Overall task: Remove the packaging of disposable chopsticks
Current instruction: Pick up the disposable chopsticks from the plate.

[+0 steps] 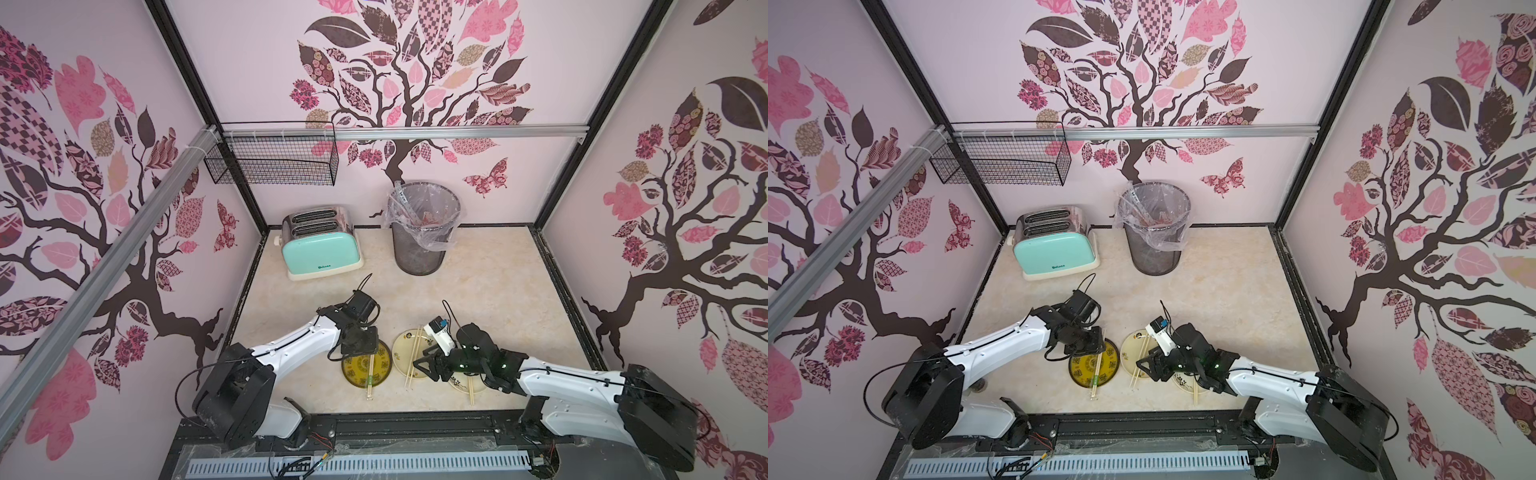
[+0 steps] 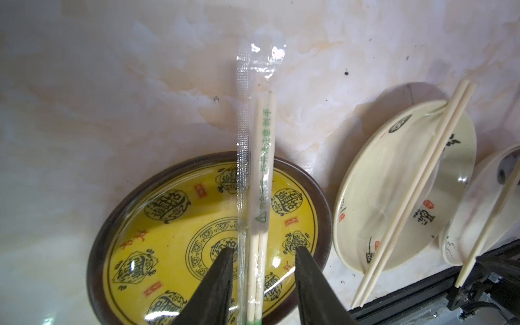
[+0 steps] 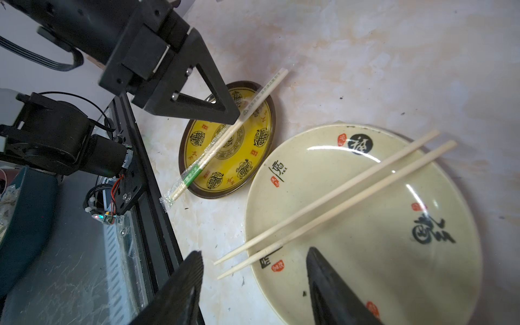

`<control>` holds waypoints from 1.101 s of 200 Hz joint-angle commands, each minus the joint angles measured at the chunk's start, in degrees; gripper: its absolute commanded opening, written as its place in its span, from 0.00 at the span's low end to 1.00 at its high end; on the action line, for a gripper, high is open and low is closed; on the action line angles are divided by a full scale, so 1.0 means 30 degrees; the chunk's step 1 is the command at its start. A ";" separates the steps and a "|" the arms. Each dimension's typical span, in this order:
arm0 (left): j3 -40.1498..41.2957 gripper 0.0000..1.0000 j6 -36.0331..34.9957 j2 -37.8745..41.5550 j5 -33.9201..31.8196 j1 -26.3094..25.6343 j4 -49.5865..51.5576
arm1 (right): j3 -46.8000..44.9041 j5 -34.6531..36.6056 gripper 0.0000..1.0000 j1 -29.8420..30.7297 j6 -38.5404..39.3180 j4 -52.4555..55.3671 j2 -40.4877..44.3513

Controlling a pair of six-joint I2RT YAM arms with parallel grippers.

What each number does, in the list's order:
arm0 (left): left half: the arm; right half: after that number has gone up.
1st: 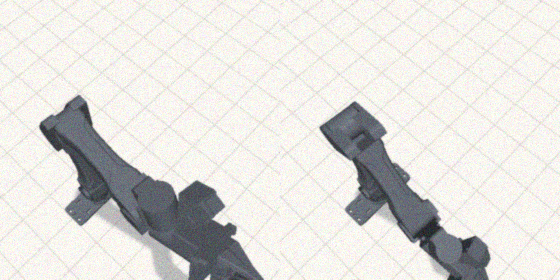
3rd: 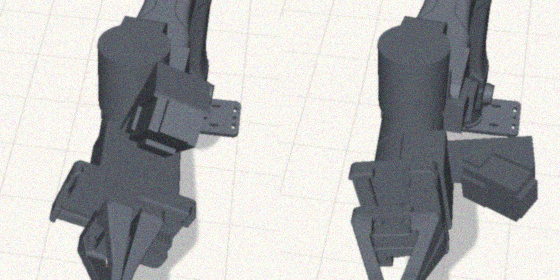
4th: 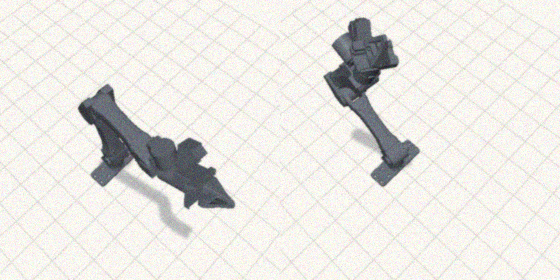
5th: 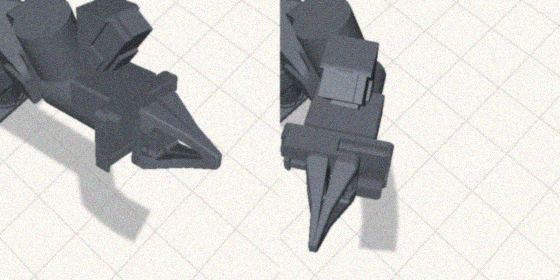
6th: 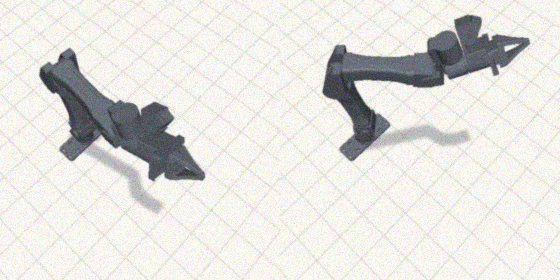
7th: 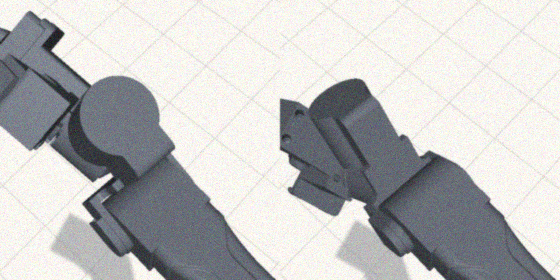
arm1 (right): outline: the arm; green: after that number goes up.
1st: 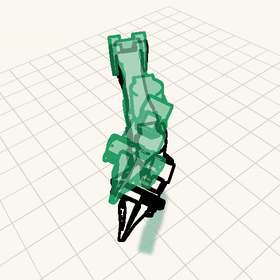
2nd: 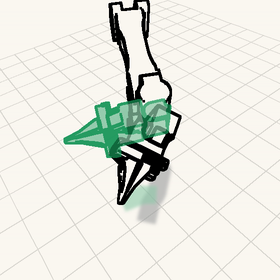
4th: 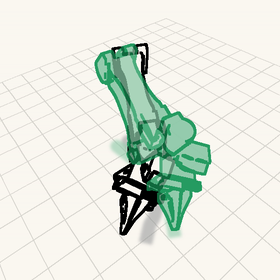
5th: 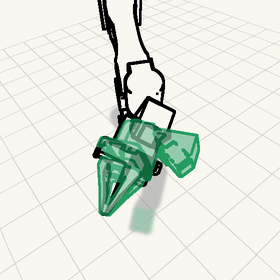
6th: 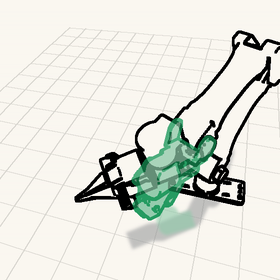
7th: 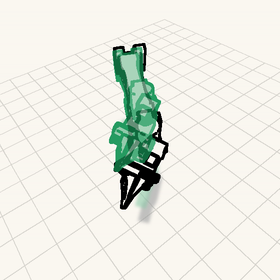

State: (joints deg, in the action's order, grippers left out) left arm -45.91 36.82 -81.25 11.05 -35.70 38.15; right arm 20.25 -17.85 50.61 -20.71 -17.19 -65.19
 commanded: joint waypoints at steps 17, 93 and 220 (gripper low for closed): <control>0.0609 0.36 0.0118 -0.0571 0.0337 0.0057 -0.1252 | 0.0634 -0.0138 0.62 0.0122 0.0435 0.0252 0.0049; 0.0867 0.25 0.0034 -0.1238 0.0280 0.0050 -0.1786 | 0.0727 0.0330 0.62 0.0122 0.0936 0.0912 0.0563; -0.0525 0.00 -0.0226 0.3100 0.0068 0.0055 -0.2593 | 0.2110 -0.1247 0.66 0.0108 0.1371 -0.0968 0.0074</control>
State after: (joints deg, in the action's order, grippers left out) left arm -44.07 37.47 -77.56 11.84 -35.66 33.43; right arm 23.99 -18.44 50.61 -16.69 -15.11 -64.12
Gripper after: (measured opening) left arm 0.074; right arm 0.646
